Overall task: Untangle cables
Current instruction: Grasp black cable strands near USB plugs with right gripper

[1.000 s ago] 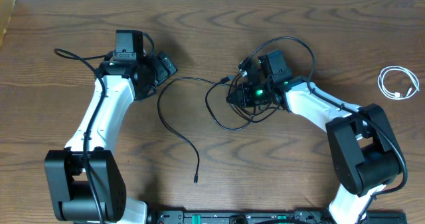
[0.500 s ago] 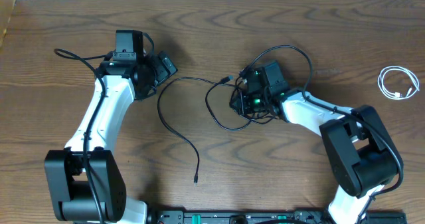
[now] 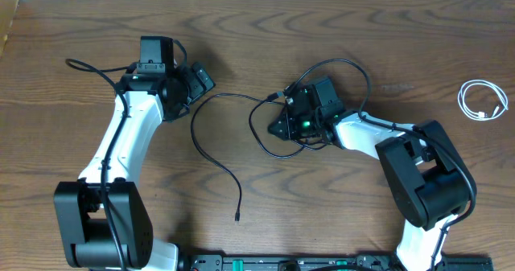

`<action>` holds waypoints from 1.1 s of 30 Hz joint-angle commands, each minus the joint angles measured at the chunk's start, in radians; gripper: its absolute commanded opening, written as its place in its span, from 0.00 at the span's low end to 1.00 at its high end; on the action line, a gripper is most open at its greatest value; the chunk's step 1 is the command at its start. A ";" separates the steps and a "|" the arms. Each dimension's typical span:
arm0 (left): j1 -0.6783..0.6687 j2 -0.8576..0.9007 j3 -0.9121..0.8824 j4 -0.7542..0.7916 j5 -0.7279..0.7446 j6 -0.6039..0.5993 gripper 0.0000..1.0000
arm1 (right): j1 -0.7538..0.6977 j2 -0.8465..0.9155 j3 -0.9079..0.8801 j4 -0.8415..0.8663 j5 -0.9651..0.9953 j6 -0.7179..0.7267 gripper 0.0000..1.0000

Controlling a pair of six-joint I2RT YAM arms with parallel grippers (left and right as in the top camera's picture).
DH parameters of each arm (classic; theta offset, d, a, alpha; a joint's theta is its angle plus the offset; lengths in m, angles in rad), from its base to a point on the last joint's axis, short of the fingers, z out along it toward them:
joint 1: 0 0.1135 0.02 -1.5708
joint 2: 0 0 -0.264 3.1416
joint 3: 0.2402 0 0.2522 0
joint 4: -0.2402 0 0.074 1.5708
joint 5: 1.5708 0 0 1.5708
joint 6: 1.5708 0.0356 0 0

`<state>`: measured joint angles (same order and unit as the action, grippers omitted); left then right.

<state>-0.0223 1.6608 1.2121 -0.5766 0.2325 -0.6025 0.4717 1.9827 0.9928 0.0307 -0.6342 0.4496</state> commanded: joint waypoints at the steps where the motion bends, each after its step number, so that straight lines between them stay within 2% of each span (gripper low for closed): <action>1: 0.003 0.005 -0.013 -0.002 -0.013 0.006 0.98 | -0.010 0.011 -0.005 -0.012 0.011 0.003 0.71; 2: 0.003 0.005 -0.013 -0.002 -0.013 0.006 0.98 | -0.013 0.005 -0.003 -0.012 -0.013 0.002 0.77; 3: 0.003 0.005 -0.013 -0.002 -0.013 0.006 0.98 | -0.019 -0.003 0.002 -0.012 -0.045 0.002 0.78; 8: 0.003 0.005 -0.013 -0.002 -0.013 0.006 0.98 | -0.027 -0.097 0.010 -0.008 -0.075 -0.002 0.77; 13: 0.003 0.005 -0.013 -0.002 -0.013 0.006 0.98 | -0.027 -0.158 0.010 -0.021 0.071 0.011 0.73; 20: 0.003 0.005 -0.013 -0.002 -0.013 0.006 0.98 | -0.017 -0.135 0.008 -0.087 0.257 0.089 0.69; 28: 0.003 0.005 -0.013 -0.002 -0.013 0.006 0.98 | 0.014 -0.067 0.008 -0.087 0.262 0.149 0.60; 33: 0.003 0.005 -0.013 -0.002 -0.013 0.006 0.98 | 0.014 -0.054 0.008 -0.082 0.254 0.148 0.59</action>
<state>-0.0223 1.6608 1.2121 -0.5758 0.2325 -0.6025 0.4828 1.9091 1.0050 -0.0475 -0.3901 0.5800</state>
